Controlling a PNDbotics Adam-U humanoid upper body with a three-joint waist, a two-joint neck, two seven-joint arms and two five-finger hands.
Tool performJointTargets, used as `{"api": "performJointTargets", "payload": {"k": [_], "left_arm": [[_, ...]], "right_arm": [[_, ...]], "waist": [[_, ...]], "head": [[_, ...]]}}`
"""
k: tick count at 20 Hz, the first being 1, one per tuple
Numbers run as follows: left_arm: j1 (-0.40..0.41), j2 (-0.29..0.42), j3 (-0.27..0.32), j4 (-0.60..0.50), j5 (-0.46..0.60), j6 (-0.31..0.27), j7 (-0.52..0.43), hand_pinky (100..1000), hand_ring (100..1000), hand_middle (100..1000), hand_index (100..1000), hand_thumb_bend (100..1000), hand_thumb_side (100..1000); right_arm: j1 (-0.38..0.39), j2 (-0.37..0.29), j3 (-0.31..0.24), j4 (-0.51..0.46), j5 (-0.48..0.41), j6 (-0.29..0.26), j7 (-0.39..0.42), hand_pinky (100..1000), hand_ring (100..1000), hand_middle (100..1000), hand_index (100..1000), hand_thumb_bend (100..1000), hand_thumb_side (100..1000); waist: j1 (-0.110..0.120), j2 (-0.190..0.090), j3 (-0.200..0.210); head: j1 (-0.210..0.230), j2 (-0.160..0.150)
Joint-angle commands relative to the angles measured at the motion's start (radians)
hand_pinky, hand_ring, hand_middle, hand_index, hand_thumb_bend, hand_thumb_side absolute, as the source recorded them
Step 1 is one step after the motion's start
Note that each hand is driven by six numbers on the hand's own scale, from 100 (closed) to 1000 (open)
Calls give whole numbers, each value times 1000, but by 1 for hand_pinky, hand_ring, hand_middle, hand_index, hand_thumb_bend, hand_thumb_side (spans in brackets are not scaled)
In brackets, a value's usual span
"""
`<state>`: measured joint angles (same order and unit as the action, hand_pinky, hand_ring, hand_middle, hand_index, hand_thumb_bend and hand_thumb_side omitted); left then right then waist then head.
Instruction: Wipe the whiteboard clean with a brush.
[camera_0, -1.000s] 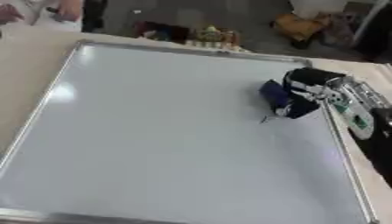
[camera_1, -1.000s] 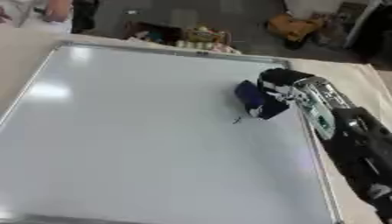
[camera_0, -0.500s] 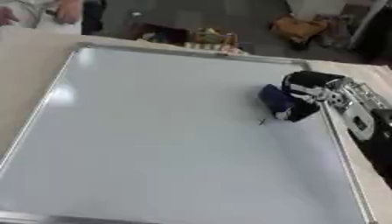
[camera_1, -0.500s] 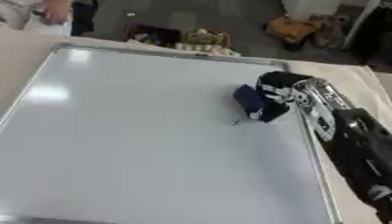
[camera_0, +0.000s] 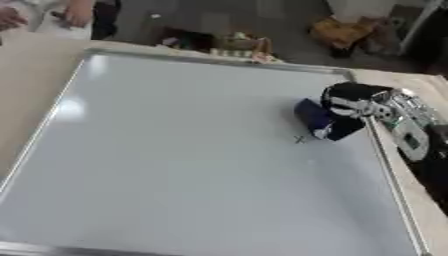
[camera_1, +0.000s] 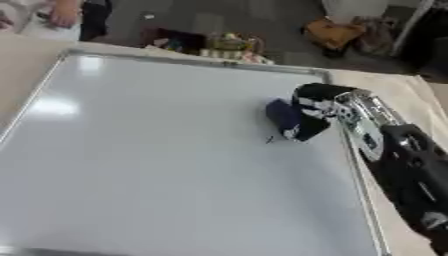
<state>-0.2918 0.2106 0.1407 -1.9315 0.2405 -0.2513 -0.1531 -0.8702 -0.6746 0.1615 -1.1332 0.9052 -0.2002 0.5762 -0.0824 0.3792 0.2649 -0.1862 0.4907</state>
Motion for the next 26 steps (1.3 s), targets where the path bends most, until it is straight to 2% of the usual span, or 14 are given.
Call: {"api": "performJointTargets", "payload": {"k": [1, 4, 11, 19, 26], "left_arm": [[-9, 14, 6, -15, 1, 1, 0, 708, 581, 598, 758, 259, 966], [-9, 14, 7, -14, 0, 2, 1, 708, 581, 598, 758, 260, 966], [-9, 14, 7, -15, 0, 5, 1, 707, 582, 598, 757, 258, 966], [-11, 13, 6, -17, 0, 10, -1, 707, 583, 599, 757, 258, 964], [-14, 13, 6, -19, 5, 17, 0, 706, 585, 599, 756, 261, 963]], "right_arm": [[-8, -28, 1, -29, -17, 5, 0, 777, 847, 368, 368, 251, 574], [-8, -28, 6, -39, -26, 10, 0, 768, 833, 349, 371, 177, 598], [-6, -27, 24, -61, -29, 0, 14, 752, 806, 317, 368, 167, 593], [-7, -25, 56, -93, -23, -36, 41, 741, 779, 305, 364, 100, 603], [-6, -19, 72, -99, -44, -58, 72, 730, 766, 299, 362, 100, 588]], "waist": [[4, -25, -1], [4, -25, -1], [1, -26, 0], [-5, -28, 1], [-11, -32, 3]], "head": [[3, -4], [3, -3], [2, -3], [1, -1], [5, 3]]}}
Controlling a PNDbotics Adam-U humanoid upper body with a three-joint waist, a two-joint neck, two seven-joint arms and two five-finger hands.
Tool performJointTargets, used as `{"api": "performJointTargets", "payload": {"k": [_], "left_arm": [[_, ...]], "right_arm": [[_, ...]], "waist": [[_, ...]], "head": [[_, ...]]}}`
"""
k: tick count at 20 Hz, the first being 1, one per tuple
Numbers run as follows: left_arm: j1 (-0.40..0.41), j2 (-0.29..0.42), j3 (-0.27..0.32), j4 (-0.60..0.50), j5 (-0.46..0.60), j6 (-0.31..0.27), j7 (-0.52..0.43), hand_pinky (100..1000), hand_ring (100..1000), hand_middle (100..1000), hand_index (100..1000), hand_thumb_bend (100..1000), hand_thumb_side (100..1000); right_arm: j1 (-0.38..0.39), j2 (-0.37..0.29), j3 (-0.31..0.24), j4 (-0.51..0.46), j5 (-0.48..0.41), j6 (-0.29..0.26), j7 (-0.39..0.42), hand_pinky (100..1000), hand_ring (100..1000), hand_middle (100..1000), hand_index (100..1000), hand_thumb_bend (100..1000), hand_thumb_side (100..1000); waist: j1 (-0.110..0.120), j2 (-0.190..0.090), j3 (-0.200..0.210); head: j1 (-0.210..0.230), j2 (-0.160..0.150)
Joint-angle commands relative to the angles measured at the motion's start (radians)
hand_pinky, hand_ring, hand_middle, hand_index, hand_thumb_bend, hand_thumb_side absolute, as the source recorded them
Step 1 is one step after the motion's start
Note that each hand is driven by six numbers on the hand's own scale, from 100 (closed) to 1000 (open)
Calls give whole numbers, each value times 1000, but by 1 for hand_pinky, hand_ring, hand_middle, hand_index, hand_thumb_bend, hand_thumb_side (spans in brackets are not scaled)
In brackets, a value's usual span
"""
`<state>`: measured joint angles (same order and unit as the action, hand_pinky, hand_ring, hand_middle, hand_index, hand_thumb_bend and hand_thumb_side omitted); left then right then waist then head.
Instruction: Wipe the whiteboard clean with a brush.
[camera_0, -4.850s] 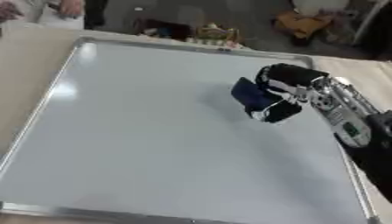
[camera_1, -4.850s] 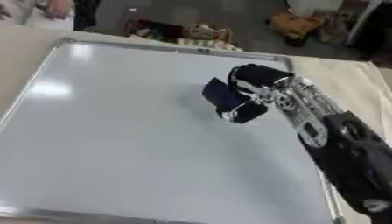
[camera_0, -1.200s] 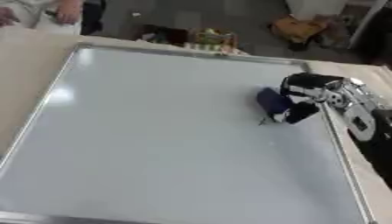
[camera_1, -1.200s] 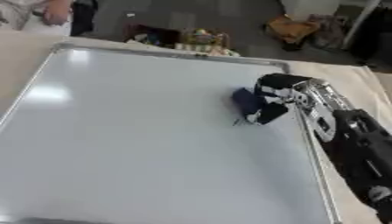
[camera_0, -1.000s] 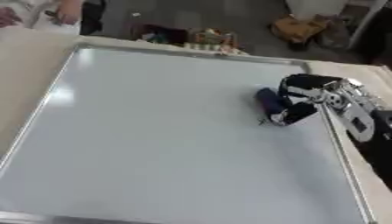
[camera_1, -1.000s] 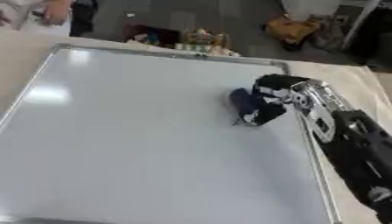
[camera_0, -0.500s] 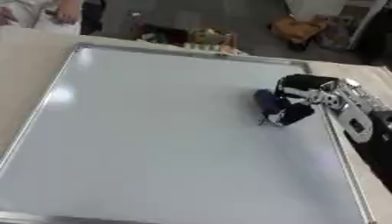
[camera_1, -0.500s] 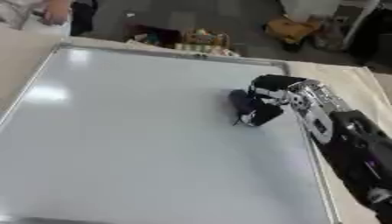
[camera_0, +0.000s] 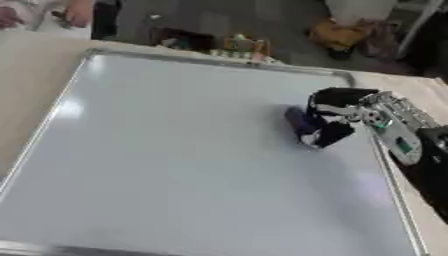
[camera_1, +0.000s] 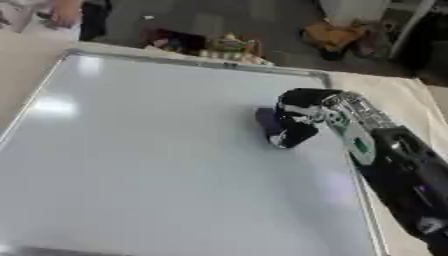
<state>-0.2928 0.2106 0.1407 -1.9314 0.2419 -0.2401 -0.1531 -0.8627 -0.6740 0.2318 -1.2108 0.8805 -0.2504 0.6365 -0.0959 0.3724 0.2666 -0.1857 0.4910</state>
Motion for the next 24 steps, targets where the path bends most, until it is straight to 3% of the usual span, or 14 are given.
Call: {"api": "performJointTargets", "payload": {"k": [1, 24], "left_arm": [[-14, 13, 6, -20, 4, 7, 1, 706, 585, 599, 756, 262, 963], [-18, 11, 6, -24, 1, 15, -2, 703, 587, 600, 755, 262, 964]], "right_arm": [[-12, -20, 4, -26, -25, -11, 17, 729, 765, 300, 367, 100, 589], [36, -34, 113, -237, -1, -63, 1, 711, 740, 283, 371, 100, 588]], "waist": [[2, -25, 1], [-7, -21, 8]], "head": [[6, 3], [15, -12]]}}
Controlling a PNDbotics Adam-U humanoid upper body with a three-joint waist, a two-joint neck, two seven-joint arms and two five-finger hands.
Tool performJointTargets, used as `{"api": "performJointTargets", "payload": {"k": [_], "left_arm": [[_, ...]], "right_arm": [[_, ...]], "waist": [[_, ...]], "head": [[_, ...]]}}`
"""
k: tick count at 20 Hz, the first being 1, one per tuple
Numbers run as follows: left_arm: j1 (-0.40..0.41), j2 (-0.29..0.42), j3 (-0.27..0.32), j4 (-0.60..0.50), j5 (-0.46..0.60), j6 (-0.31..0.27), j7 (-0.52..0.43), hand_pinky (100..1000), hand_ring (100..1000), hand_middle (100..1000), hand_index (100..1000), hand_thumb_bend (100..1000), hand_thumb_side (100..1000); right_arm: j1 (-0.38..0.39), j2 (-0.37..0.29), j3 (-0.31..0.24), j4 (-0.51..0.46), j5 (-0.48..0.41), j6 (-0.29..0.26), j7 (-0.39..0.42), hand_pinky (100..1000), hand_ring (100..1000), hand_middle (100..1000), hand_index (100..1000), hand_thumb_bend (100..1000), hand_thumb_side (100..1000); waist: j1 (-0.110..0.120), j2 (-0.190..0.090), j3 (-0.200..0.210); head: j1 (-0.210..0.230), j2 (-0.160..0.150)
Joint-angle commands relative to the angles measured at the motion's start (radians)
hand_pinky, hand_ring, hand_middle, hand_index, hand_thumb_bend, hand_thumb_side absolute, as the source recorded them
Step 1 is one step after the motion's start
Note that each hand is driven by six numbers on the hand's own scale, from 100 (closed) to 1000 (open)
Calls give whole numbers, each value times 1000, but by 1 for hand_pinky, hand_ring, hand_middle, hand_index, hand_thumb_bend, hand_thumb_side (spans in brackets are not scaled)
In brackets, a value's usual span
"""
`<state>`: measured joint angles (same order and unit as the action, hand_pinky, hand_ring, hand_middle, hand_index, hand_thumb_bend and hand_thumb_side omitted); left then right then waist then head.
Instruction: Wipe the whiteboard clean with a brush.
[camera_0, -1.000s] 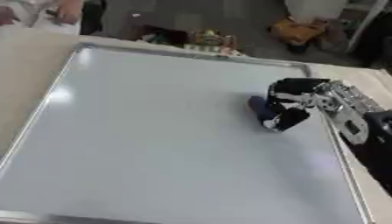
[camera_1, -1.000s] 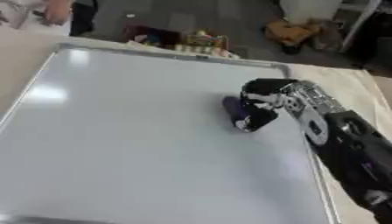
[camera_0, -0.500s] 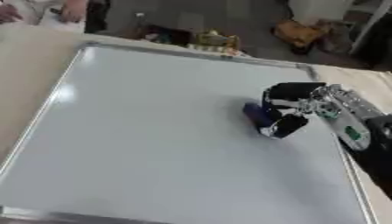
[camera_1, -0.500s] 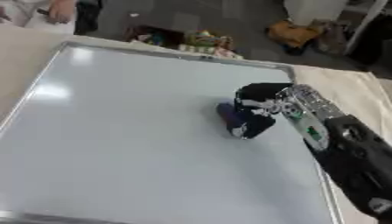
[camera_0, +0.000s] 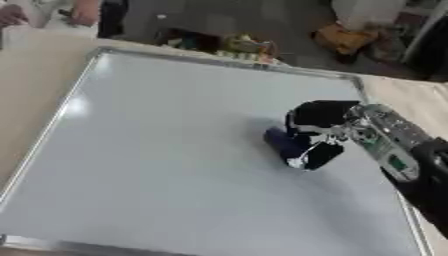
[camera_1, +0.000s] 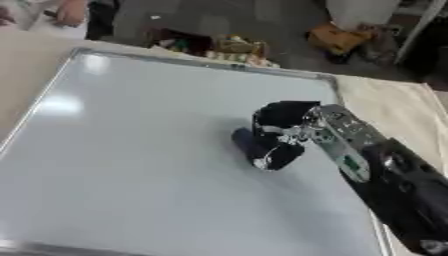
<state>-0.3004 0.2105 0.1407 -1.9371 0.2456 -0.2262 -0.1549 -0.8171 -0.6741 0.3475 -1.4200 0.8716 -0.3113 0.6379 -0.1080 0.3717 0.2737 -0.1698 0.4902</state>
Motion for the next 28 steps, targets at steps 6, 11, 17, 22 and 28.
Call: {"api": "performJointTargets", "payload": {"k": [6, 11, 17, 22, 28], "left_arm": [[-9, 11, 7, -17, -3, -1, 0, 703, 586, 600, 755, 262, 965], [-9, 12, 7, -16, -4, -5, 0, 702, 586, 599, 755, 262, 965], [-9, 12, 7, -13, -6, -10, -2, 702, 586, 599, 754, 260, 966], [-9, 11, 7, -11, -7, -13, -4, 701, 586, 599, 755, 259, 967], [-10, 11, 7, -10, -6, -15, -7, 701, 587, 600, 755, 258, 968]], "right_arm": [[-8, -36, -10, -22, 27, 7, -9, 715, 743, 286, 376, 100, 602], [-10, -36, -31, 6, 72, 27, -50, 717, 745, 287, 378, 100, 620], [-24, -29, -64, 88, 145, 53, -105, 725, 751, 292, 386, 100, 643], [-32, -20, -84, 165, 215, 67, -158, 728, 754, 294, 391, 100, 656], [-50, -9, -112, 249, 291, 91, -229, 732, 756, 294, 393, 100, 675]], "waist": [[8, -19, 0], [13, -16, -1], [18, -11, -3], [21, -6, -1], [21, -4, 0]], "head": [[0, -9], [-1, -7], [-2, -8], [-3, -9], [-2, -12]]}}
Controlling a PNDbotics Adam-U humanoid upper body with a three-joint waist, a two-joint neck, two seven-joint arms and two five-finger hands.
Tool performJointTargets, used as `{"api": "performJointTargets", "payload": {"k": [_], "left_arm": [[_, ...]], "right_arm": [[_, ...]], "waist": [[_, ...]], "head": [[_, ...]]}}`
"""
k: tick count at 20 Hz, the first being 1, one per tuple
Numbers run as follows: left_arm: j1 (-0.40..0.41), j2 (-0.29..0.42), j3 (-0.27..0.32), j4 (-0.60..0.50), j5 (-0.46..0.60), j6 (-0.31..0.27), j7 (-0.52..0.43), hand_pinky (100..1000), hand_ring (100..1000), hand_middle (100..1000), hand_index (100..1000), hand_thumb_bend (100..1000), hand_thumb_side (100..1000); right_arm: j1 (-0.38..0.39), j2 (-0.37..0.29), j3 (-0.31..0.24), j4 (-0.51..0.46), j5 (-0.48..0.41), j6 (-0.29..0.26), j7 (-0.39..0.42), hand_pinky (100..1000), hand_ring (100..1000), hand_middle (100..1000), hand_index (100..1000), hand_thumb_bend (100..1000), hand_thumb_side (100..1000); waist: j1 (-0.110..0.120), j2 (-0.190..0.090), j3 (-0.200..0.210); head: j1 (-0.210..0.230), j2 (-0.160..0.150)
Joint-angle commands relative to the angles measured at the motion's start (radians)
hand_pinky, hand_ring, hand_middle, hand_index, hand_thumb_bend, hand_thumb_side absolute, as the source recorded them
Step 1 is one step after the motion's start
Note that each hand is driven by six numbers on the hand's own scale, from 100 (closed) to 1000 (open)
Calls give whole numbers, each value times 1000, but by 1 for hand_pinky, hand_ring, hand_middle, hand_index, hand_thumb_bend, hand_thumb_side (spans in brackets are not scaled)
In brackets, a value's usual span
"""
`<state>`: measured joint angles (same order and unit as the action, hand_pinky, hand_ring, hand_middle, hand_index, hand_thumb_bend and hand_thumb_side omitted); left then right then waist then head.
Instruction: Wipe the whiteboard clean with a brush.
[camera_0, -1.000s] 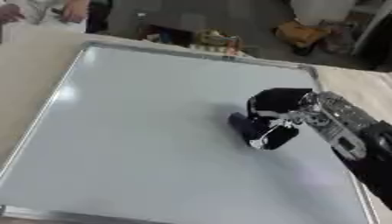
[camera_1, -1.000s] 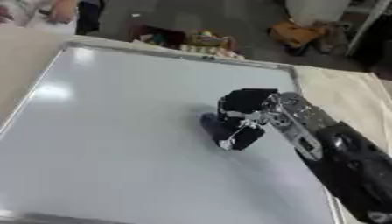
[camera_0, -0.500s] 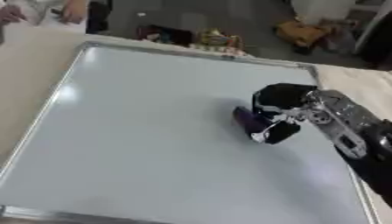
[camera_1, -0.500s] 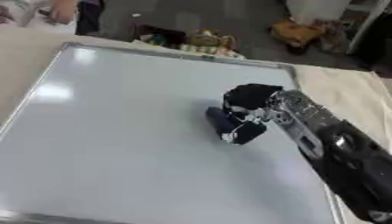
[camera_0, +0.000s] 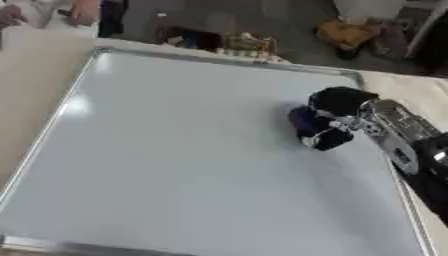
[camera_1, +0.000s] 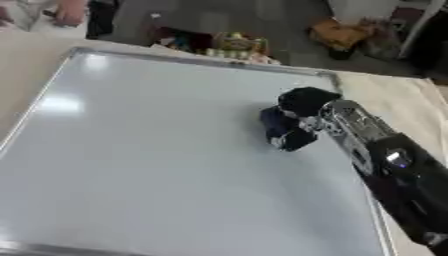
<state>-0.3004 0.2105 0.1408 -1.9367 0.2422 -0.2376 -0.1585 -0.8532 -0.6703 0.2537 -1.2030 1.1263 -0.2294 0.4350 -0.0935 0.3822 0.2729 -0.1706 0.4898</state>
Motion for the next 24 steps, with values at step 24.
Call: {"api": "performJointTargets", "payload": {"k": [24], "left_arm": [[-15, 14, 4, -10, 0, -1, -9, 700, 591, 601, 755, 261, 968]], "right_arm": [[-17, -15, -7, 45, 30, -31, -58, 727, 739, 284, 389, 100, 653]], "waist": [[3, -19, 2]], "head": [[6, -15]]}}
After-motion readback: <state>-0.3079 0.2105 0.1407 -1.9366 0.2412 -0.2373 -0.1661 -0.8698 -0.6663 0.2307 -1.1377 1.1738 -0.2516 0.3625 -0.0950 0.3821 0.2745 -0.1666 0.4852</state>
